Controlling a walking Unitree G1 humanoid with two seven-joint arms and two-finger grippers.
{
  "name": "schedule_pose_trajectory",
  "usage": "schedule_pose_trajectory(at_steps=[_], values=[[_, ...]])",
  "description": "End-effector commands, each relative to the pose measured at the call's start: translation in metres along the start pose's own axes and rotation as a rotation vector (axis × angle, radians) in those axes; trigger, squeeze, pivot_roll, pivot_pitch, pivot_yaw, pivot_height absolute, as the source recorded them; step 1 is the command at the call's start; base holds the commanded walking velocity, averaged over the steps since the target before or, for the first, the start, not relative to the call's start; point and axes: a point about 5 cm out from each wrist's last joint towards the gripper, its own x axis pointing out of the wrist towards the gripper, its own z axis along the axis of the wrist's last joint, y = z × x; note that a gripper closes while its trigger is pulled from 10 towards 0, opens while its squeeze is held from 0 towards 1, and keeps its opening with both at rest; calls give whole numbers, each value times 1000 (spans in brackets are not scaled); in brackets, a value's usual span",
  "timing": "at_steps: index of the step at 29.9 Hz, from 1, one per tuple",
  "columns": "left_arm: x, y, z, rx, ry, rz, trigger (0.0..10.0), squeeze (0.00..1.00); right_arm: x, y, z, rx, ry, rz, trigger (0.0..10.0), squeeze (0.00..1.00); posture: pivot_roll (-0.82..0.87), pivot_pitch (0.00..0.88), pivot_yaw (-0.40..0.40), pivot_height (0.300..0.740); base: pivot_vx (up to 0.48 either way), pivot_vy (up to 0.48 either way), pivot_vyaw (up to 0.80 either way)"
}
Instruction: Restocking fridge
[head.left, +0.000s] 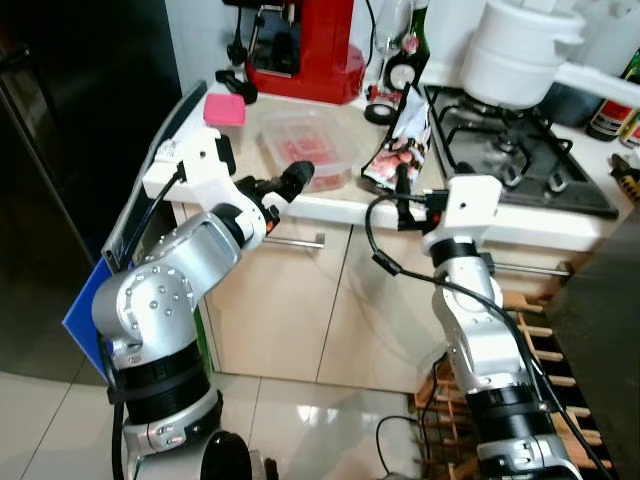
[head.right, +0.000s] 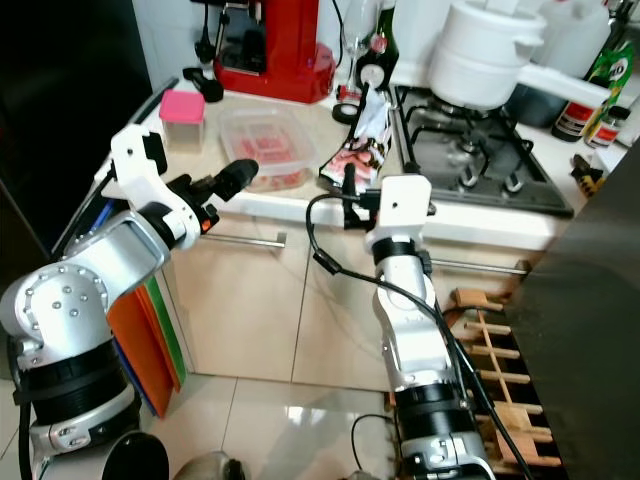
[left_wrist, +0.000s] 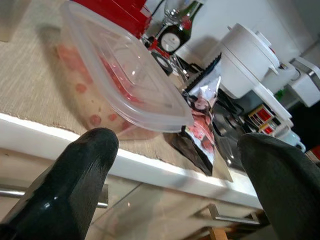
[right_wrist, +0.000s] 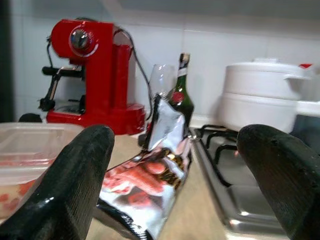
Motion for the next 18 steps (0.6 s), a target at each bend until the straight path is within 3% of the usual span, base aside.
schedule_pose_trajectory(at_steps=[1, 7, 8, 10, 12, 13, 14, 16, 17, 18], values=[[6, -3, -5, -2, 10, -8, 10000, 0, -2, -10, 0, -22, 9, -41, 10000, 0, 56, 0, -45, 711, 0, 0, 0], [16, -4, -5, -14, -19, -17, 10000, 0, -2, -11, 3, -13, 4, -46, 10000, 0, 46, 0, -43, 711, 0, 0, 0], [17, -5, -4, 27, -36, -14, 10000, 0, -2, -7, 3, 31, 9, -26, 10000, 0, 46, 0, -43, 711, 0, 0, 0], [16, -8, 4, 165, -88, -14, 10000, 0, -2, 1, 6, 149, 33, 14, 10000, 0, 43, 0, -41, 711, 0, 0, 0], [6, -10, 21, 391, -179, 13, 10000, 0, 0, 10, 13, 306, 73, 56, 10000, 0, 46, 0, -43, 711, 0, 0, 0], [-1, -11, 31, 494, -241, 37, 10000, 0, 0, 14, 18, 332, 71, 87, 10000, 0, 52, 0, -46, 711, 0, 0, 0], [-6, -12, 37, 553, -283, 52, 10000, 0, 1, 16, 21, 339, 67, 107, 10000, 0, 52, 0, -46, 711, 0, 0, 0], [-24, -17, 57, 784, -435, 72, 10000, 0, 2, 18, 28, 243, 20, 151, 10000, 0, 69, 0, -57, 711, 0, 0, 0], [-30, -19, 60, 841, -475, 70, 10000, 0, 3, 18, 29, 206, 6, 162, 10000, 0, 73, 0, -58, 711, 0, 0, 0], [-35, -20, 60, 830, -490, 60, 10000, 0, 3, 16, 27, 165, 8, 147, 10000, 0, 82, 0, -61, 711, 0, 0, 0]])
